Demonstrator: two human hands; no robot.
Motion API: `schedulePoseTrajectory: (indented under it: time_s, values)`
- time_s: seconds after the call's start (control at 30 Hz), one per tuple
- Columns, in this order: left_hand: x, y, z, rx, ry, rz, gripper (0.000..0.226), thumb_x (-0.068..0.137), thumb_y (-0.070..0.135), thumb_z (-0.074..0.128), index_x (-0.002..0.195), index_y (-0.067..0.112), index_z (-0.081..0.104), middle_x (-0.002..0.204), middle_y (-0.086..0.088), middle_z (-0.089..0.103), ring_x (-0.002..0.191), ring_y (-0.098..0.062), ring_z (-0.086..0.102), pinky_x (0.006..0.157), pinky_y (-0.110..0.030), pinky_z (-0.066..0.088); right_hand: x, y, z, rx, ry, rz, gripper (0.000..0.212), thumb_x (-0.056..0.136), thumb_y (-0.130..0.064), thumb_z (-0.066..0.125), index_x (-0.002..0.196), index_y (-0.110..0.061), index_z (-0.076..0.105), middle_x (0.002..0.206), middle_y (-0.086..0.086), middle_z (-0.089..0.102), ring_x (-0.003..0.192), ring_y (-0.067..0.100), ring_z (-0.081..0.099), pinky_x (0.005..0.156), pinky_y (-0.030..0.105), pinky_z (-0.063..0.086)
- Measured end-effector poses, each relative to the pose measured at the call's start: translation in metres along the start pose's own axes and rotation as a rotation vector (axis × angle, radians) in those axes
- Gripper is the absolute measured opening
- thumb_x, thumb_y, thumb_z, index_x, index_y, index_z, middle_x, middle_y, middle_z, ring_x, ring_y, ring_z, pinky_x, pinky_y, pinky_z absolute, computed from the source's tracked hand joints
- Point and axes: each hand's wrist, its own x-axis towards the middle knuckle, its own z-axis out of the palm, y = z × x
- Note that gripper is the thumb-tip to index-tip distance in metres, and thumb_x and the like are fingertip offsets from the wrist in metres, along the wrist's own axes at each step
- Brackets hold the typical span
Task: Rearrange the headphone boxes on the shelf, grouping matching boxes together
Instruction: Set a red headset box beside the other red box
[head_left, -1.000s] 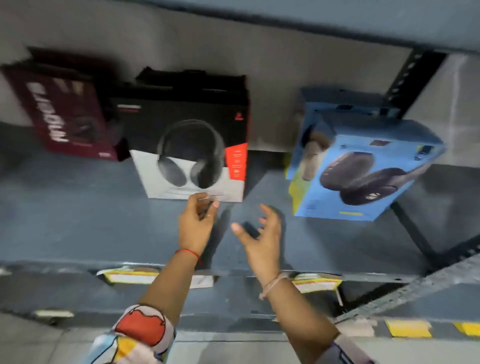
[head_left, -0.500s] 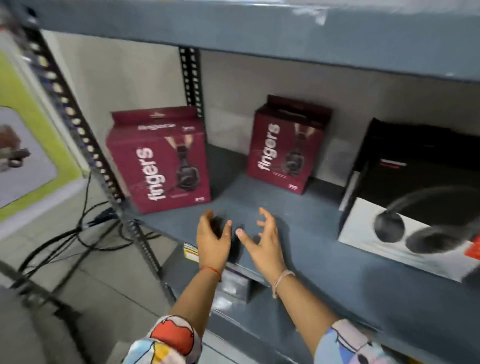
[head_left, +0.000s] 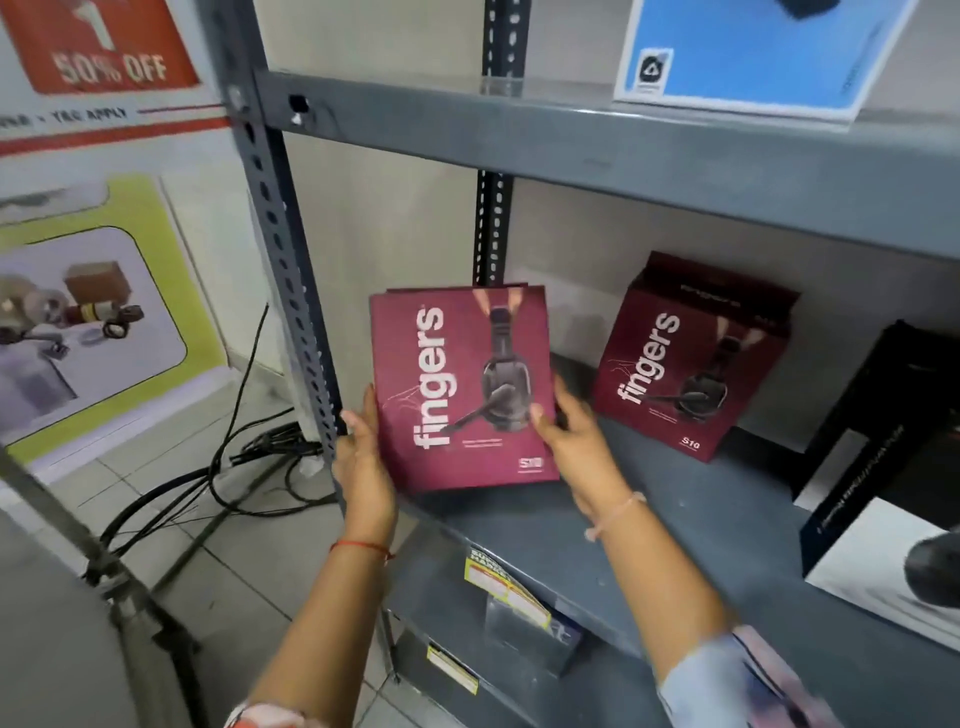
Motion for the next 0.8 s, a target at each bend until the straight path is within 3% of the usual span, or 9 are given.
schedulePoseTrajectory:
  time_s: [0.13, 0.23, 0.33, 0.43, 0.5, 0.6, 0.67, 0.73, 0.8]
  values:
    - [-0.048, 0.033, 0.002, -0.232, -0.355, 0.105, 0.103, 0.059, 0.089, 0.031, 0.137, 0.023, 0.042, 0.142, -0.003, 0.049, 0.131, -0.019, 0.045, 0.113, -0.042, 0.031, -0.061, -0.018, -0.036, 0.084, 0.079, -0.095, 0.074, 0.069, -0.067, 0.062, 0.136, -0.048, 0.037, 0.147, -0.009, 0.039, 0.136, 0.006, 0.036, 0.116, 0.045, 0.027]
    - [-0.066, 0.035, 0.008, -0.243, -0.386, 0.132, 0.104, 0.057, 0.09, 0.035, 0.134, 0.021, 0.047, 0.126, -0.008, 0.055, 0.128, -0.027, 0.047, 0.116, -0.046, 0.025, -0.101, -0.025, -0.05, 0.112, 0.155, -0.146, 0.071, 0.07, -0.067, 0.062, 0.135, -0.049, 0.038, 0.136, -0.007, 0.048, 0.129, 0.012, 0.048, 0.11, 0.048, 0.036]
    - [-0.076, 0.038, 0.018, -0.211, -0.407, 0.173, 0.099, 0.059, 0.089, 0.035, 0.13, 0.022, 0.051, 0.111, 0.002, 0.06, 0.119, -0.017, 0.052, 0.116, -0.046, 0.023, -0.122, -0.033, -0.058, 0.122, 0.226, -0.156, 0.055, 0.077, -0.048, 0.055, 0.131, -0.053, 0.042, 0.122, -0.012, 0.049, 0.116, 0.008, 0.058, 0.095, 0.036, 0.051]
    - [-0.083, 0.039, 0.031, -0.253, -0.425, 0.154, 0.089, 0.057, 0.088, 0.04, 0.123, 0.032, 0.056, 0.108, 0.02, 0.069, 0.112, -0.001, 0.057, 0.103, -0.032, 0.042, -0.13, -0.036, -0.067, 0.117, 0.271, -0.155, 0.054, 0.075, -0.044, 0.053, 0.126, -0.056, 0.042, 0.119, -0.017, 0.048, 0.11, 0.001, 0.059, 0.087, 0.024, 0.053]
    - [-0.084, 0.034, 0.036, -0.26, -0.444, 0.118, 0.079, 0.056, 0.085, 0.047, 0.119, 0.04, 0.056, 0.113, 0.018, 0.068, 0.115, -0.004, 0.058, 0.094, -0.026, 0.051, -0.131, -0.036, -0.07, 0.11, 0.29, -0.15, 0.053, 0.075, -0.044, 0.053, 0.124, -0.059, 0.041, 0.117, -0.015, 0.047, 0.107, -0.001, 0.058, 0.088, 0.024, 0.051]
    - [-0.083, 0.02, 0.048, -0.075, -0.375, 0.137, 0.065, 0.055, 0.061, 0.07, 0.116, 0.056, 0.048, 0.131, 0.001, 0.051, 0.119, -0.008, 0.052, 0.104, -0.043, 0.042, -0.129, -0.027, -0.08, 0.062, 0.345, -0.163, 0.049, 0.076, -0.051, 0.06, 0.116, -0.07, 0.039, 0.113, -0.009, 0.047, 0.104, 0.004, 0.059, 0.092, 0.027, 0.049]
    - [-0.079, 0.011, 0.063, 0.045, -0.39, 0.215, 0.071, 0.052, 0.046, 0.07, 0.113, 0.062, 0.038, 0.129, -0.003, 0.044, 0.107, 0.009, 0.05, 0.098, -0.031, 0.045, -0.122, -0.013, -0.088, 0.007, 0.396, -0.172, 0.054, 0.076, -0.052, 0.065, 0.119, -0.069, 0.038, 0.113, -0.011, 0.049, 0.112, 0.011, 0.058, 0.1, 0.034, 0.046]
    - [-0.069, 0.001, 0.086, 0.081, -0.441, 0.279, 0.071, 0.057, 0.037, 0.071, 0.116, 0.055, 0.035, 0.127, -0.001, 0.042, 0.102, 0.016, 0.048, 0.094, -0.021, 0.048, -0.109, 0.006, -0.097, 0.037, 0.491, -0.182, 0.058, 0.08, -0.033, 0.065, 0.127, -0.056, 0.041, 0.117, -0.019, 0.054, 0.114, 0.004, 0.058, 0.103, 0.036, 0.044]
    - [-0.053, -0.017, 0.111, 0.116, -0.497, 0.295, 0.072, 0.066, 0.017, 0.074, 0.116, 0.051, 0.034, 0.132, -0.004, 0.041, 0.11, 0.006, 0.048, 0.099, -0.028, 0.047, -0.094, 0.023, -0.105, 0.089, 0.625, -0.176, 0.06, 0.083, -0.009, 0.066, 0.129, -0.039, 0.042, 0.12, -0.027, 0.055, 0.108, -0.017, 0.053, 0.103, 0.025, 0.04]
